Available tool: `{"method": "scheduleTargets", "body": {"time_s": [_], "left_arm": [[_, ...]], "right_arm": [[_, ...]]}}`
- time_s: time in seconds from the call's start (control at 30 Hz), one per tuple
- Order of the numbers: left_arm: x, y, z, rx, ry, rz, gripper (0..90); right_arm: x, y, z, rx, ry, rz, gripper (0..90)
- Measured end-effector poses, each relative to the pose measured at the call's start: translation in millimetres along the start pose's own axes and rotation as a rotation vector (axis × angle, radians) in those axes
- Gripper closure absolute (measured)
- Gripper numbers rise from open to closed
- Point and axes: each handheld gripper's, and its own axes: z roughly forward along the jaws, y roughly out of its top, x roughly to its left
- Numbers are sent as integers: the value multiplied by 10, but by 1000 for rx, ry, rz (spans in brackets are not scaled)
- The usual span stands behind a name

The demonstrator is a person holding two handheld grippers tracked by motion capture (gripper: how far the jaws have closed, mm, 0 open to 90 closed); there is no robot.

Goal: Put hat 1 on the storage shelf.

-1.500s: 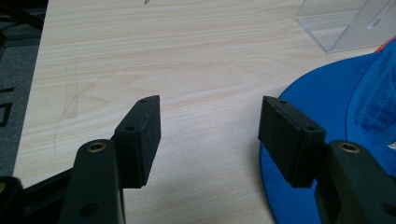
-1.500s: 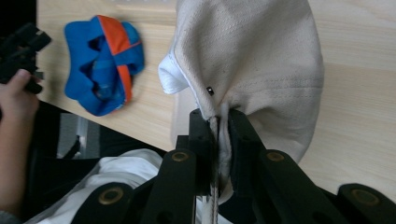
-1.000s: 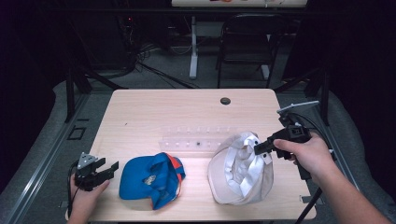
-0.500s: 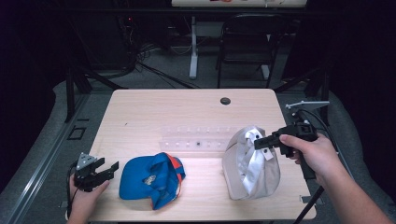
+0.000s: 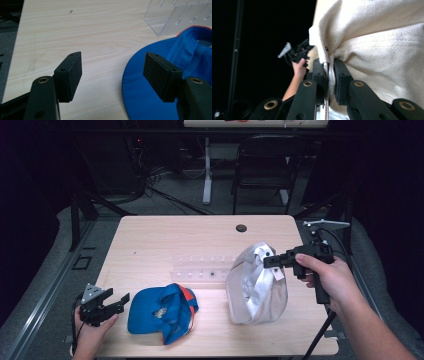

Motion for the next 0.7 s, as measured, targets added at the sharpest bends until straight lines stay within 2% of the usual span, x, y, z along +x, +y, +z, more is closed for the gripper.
{"method": "scheduleTargets", "body": {"time_s": [0.17, 0.23, 0.3, 0.33, 0.57, 0.7], "left_arm": [[-18, -4, 3, 4, -25, -3, 291], [-21, 2, -9, 7, -24, 3, 291], [-29, -4, -4, -10, -17, 8, 284], [-28, -1, -13, 0, -18, 14, 279], [-46, -21, -11, -24, 0, 35, 279], [-40, -35, 6, -3, -11, 47, 301]], "right_arm": [[99, 70, 83, -11, 48, -16, 819], [136, 107, 120, -7, 63, -23, 819], [176, 142, 161, -10, 76, -30, 819], [194, 162, 180, -10, 82, -32, 819], [280, 296, 348, -19, 127, -29, 819], [304, 367, 438, -22, 154, -22, 818]]}}
